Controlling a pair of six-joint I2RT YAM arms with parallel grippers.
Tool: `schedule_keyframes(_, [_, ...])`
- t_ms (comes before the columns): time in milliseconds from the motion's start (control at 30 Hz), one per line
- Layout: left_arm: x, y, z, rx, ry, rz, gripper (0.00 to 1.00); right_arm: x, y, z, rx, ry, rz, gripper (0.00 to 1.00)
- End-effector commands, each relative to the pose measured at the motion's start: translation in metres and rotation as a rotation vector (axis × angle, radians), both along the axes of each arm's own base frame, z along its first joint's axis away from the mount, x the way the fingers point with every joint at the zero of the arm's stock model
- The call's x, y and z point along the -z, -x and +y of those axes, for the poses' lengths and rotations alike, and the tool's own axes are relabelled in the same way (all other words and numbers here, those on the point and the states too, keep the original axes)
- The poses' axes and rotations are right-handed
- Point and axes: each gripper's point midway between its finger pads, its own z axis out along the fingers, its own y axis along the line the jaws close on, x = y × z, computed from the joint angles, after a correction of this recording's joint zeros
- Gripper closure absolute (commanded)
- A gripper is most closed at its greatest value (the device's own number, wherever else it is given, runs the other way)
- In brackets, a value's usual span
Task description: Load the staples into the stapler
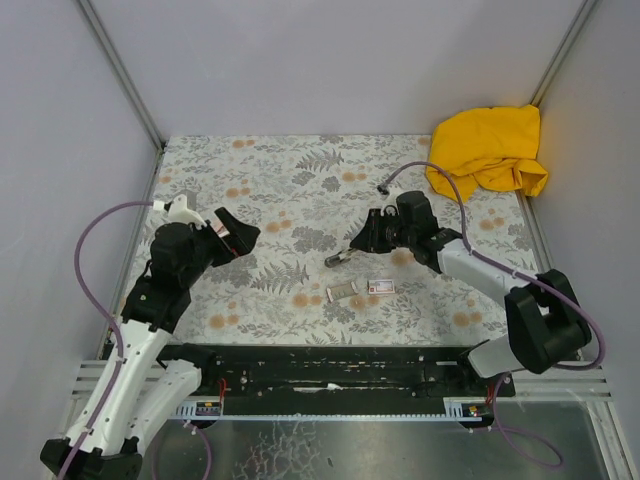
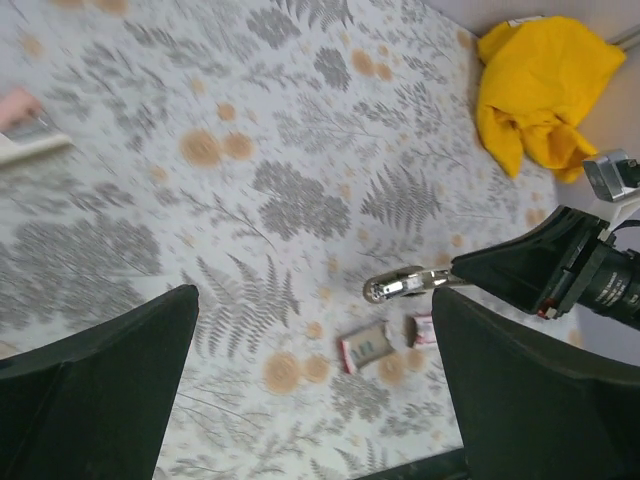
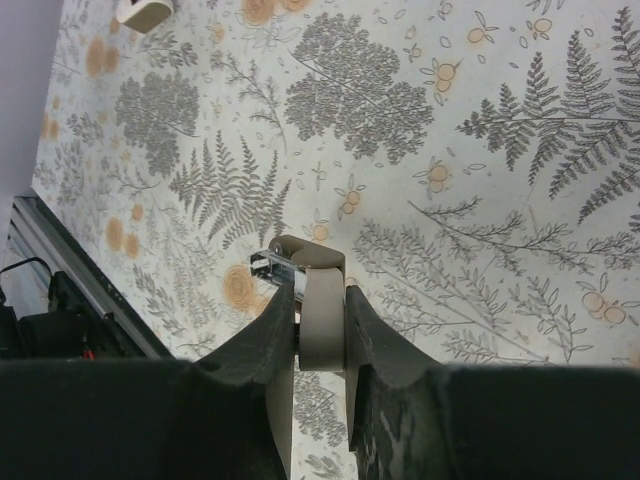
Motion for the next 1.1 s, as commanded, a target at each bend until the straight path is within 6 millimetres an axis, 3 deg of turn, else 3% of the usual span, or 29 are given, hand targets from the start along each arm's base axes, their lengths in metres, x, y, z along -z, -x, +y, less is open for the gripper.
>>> schedule_keyframes(0, [-0.023, -0.005, 0.037, -0.05, -0.283, -0.087, 0.0, -0.016, -0.018, 0.01, -0.118, -0.037, -0.082, 1.0])
schedule_keyframes(200, [-0.03, -0.008, 0.054, -0.099, -0.382, -0.144, 0.0, 0.0, -0.035, 0.014, -0.177, -0.038, -0.052, 1.0])
schedule_keyframes(533, [-0.003, -0.007, 0.064, -0.154, -0.39, -0.101, 0.0, 0.037, -0.05, 0.008, -0.201, -0.018, 0.056, 1.0])
schedule_keyframes(667, [-0.001, -0.008, 0.064, -0.158, -0.395, -0.095, 0.0, 0.044, -0.051, 0.004, -0.194, -0.013, 0.075, 0.98])
schedule_keyframes(867, [0.001, -0.008, 0.065, -0.159, -0.402, -0.09, 0.0, 0.054, -0.053, -0.002, -0.178, -0.003, 0.098, 0.83])
schedule_keyframes(1067, [0.004, -0.009, 0.066, -0.157, -0.415, -0.082, 0.0, 0.053, -0.058, -0.01, -0.145, 0.025, 0.074, 0.47])
